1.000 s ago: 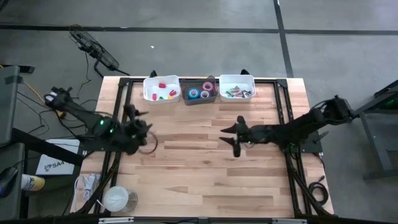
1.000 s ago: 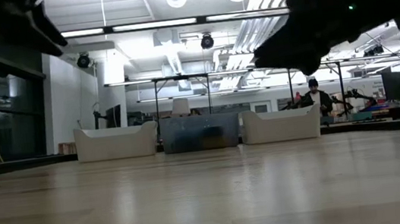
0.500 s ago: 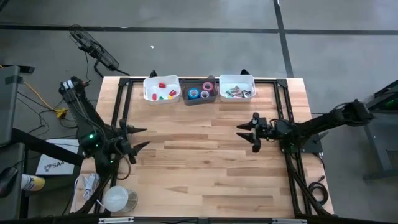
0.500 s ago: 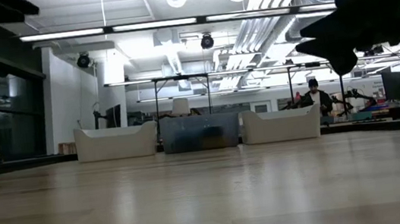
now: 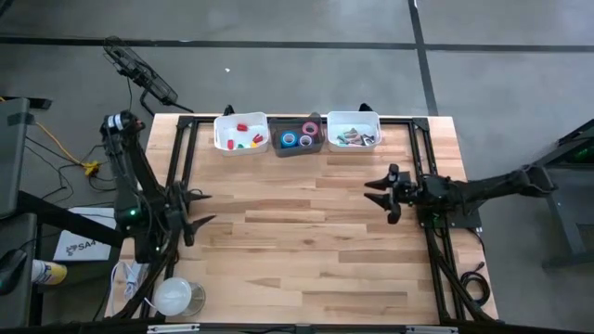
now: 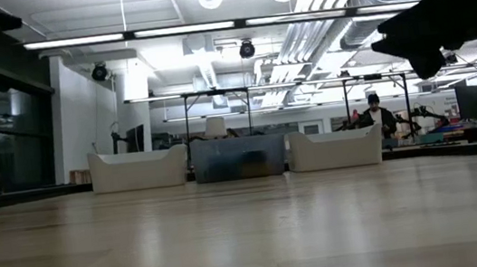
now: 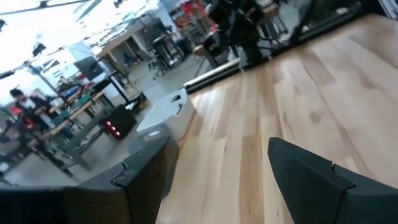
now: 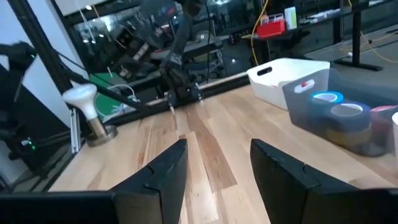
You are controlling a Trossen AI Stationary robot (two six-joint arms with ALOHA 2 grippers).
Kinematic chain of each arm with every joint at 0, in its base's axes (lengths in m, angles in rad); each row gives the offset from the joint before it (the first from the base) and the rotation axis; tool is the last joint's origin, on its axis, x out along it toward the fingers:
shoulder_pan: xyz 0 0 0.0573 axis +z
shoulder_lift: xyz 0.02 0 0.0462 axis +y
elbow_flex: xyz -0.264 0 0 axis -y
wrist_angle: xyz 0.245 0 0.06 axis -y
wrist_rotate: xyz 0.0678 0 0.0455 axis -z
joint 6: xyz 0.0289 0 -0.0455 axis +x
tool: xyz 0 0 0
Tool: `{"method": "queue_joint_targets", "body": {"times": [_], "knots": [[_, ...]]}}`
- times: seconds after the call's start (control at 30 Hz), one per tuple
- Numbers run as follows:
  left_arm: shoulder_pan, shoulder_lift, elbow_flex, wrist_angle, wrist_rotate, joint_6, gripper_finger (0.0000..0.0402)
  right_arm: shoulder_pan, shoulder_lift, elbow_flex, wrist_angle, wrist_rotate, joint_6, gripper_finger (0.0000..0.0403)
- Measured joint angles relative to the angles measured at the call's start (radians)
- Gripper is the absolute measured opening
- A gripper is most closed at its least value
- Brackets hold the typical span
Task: Pick and place Stapler, Stapler remover, tape
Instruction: Return to Home Position
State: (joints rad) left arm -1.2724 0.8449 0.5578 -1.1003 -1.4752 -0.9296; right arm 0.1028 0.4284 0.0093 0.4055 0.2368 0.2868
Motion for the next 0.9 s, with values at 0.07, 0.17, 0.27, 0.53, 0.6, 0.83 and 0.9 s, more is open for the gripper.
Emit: {"method": "queue_joint_targets", "body": {"times": [0.07, 0.17, 0.27, 0.53, 0.6, 0.83, 0.9], "knots": [[0.001, -0.017, -0.034, -0.039, -0.024, -0.113, 0.0266, 0.0, -0.055, 0.0, -0.039, -0.001, 0.0, 0.0167], [0.002, -0.054, -0.084, -0.077, -0.028, -0.255, 0.0266, 0.001, -0.119, 0.0, -0.083, 0.003, 0.0, 0.0167], [0.002, -0.091, -0.116, -0.082, -0.036, -0.306, 0.0266, 0.001, -0.156, 0.0, -0.122, 0.004, 0.001, 0.0167], [0.002, -0.204, -0.125, -0.147, -0.05, -0.283, 0.0266, 0.001, -0.169, 0.0, -0.16, 0.004, 0.023, 0.0167], [0.002, -0.245, -0.125, -0.189, -0.05, -0.285, 0.0266, 0.001, -0.169, 0.0, -0.161, 0.004, 0.023, 0.0167], [0.002, -0.387, -0.125, -0.285, -0.078, -0.279, 0.0266, 0.001, -0.169, 0.0, -0.162, 0.004, 0.027, 0.0167], [0.002, -0.419, -0.125, -0.296, -0.076, -0.266, 0.0266, 0.001, -0.169, 0.0, -0.162, 0.004, 0.027, 0.0167]]}}
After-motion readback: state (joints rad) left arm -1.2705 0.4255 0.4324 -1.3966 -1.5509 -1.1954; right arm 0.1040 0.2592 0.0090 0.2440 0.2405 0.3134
